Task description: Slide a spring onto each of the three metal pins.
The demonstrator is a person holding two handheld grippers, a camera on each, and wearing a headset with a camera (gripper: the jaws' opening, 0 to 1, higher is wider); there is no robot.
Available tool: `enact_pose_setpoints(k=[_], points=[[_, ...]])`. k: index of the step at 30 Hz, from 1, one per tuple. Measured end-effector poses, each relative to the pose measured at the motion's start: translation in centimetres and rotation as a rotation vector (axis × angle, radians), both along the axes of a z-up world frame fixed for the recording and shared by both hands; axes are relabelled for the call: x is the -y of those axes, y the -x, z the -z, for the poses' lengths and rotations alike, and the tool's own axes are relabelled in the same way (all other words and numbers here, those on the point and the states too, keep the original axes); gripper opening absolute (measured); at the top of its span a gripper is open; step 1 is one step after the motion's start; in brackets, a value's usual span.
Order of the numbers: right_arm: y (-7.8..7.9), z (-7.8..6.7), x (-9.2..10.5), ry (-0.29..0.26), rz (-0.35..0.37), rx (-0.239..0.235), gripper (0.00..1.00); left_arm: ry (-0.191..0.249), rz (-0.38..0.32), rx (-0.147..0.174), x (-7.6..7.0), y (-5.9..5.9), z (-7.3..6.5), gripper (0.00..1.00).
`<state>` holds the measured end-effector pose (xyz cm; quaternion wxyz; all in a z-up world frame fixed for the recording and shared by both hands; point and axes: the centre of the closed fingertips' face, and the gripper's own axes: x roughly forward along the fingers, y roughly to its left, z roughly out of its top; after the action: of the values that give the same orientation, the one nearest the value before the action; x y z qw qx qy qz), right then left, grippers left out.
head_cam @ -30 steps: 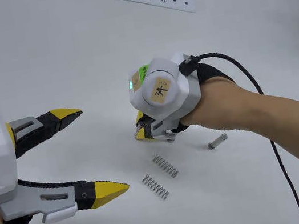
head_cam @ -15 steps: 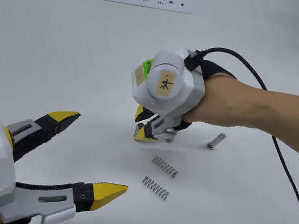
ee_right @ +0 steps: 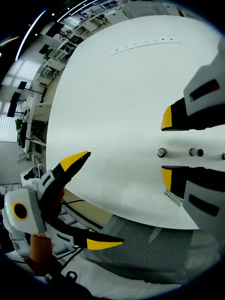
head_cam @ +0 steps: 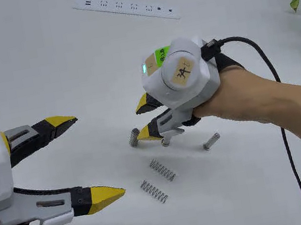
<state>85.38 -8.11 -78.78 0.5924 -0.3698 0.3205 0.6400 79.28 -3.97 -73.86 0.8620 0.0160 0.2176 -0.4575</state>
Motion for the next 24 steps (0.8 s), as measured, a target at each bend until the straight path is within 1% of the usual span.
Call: enact_pose_setpoints(k=[3, 7, 9, 12, 13, 17, 19, 20, 24], points=[[-0.2, -1.1, 0.3, -0.042, 0.036, -0.010, 0.33, -0.009, 0.016, 0.000, 0.1, 0.0, 0.0, 0.86], [-0.5, -1.8, 1.1, -0.080, 0.082, -0.016, 0.36, -0.016, 0.028, 0.001, 0.2, -0.1, -0.1, 0.86], [-0.6, -2.4, 1.4, -0.106, 0.108, -0.020, 0.38, -0.023, 0.035, 0.004, 0.3, -0.1, -0.2, 0.85], [-0.4, -2.9, 2.4, -0.130, 0.131, -0.013, 0.42, -0.025, 0.044, 0.006, 0.4, -0.2, -0.3, 0.85], [-0.5, -3.2, 2.7, -0.145, 0.149, -0.006, 0.43, -0.027, 0.048, 0.006, 0.5, -0.2, -0.3, 0.85], [-0.4, -3.9, 3.9, -0.186, 0.211, -0.017, 0.45, -0.037, 0.059, 0.004, 0.6, -0.2, -0.2, 0.85], [-0.4, -4.0, 4.8, -0.198, 0.235, -0.011, 0.47, -0.039, 0.065, 0.004, 0.7, -0.1, -0.3, 0.85], [-0.4, -4.3, 5.4, -0.207, 0.247, 0.000, 0.47, -0.043, 0.068, 0.004, 0.7, -0.1, -0.2, 0.85], [-0.2, -5.0, 6.9, -0.246, 0.303, -0.004, 0.49, -0.052, 0.078, 0.000, 0.8, -0.1, -0.2, 0.85]])
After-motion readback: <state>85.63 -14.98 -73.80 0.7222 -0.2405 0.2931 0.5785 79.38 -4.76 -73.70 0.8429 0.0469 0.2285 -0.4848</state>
